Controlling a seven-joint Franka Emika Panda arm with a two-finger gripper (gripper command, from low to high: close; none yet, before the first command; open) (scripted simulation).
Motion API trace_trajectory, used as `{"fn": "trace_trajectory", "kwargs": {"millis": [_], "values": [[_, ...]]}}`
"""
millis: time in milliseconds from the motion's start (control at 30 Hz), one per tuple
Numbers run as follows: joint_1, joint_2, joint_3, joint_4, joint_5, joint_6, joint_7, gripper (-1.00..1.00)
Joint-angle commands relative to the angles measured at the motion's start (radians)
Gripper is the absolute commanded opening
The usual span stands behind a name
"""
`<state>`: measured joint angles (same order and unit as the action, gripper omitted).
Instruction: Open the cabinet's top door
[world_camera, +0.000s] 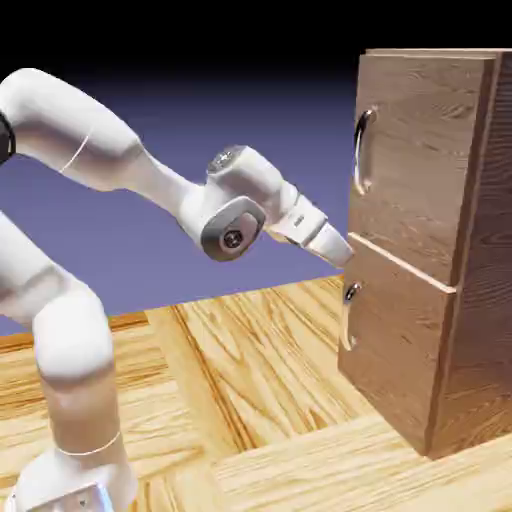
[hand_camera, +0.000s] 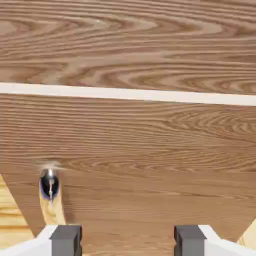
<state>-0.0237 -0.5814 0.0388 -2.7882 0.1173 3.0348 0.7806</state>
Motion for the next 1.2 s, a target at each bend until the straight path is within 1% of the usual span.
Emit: {"fn": "trace_trajectory", "kwargs": {"millis": [0, 1167], "values": [[-0.013, -0.004, 0.014, 0.008, 0.044, -0.001, 0.015, 0.0], [-0.476, -0.152, 0.518, 0.291, 1.566, -0.029, 0.529, 0.0]]}}
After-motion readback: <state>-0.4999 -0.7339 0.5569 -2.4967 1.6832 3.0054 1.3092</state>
